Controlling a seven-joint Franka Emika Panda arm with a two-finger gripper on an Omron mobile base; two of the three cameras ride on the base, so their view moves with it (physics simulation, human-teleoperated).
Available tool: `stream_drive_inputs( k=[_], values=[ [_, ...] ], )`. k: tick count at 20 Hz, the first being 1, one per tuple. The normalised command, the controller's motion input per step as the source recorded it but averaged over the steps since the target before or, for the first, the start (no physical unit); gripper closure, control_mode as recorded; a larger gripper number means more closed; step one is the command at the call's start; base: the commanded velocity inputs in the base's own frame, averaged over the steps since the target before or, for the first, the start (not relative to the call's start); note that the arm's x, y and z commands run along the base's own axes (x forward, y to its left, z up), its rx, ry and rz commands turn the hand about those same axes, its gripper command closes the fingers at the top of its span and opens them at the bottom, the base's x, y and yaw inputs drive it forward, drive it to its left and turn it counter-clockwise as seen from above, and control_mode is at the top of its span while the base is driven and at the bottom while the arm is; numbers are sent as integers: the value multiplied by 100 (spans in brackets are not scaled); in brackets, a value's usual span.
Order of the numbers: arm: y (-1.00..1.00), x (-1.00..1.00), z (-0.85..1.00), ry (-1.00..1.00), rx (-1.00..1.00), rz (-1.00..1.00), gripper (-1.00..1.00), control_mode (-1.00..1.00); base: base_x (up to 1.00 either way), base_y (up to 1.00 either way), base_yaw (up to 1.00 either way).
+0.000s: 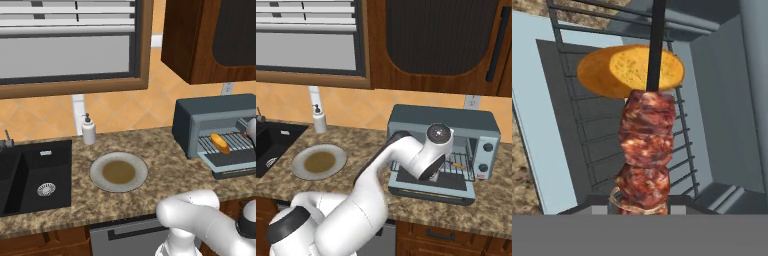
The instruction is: Pick up the kebab skewer and baguette bread, and place them inside the toaster oven. Close the toaster oven door and start by setting the timer.
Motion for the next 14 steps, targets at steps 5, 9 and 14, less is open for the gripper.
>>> stream_drive_inputs(
  k=[5,9,14],
  values=[
    [-13,61,-28,0,0,0,100,-100,0,0,0],
    [-9,34,-17,0,0,0,100,-100,0,0,0],
    [-9,7,-26,0,0,0,100,-100,0,0,0]
  ],
)
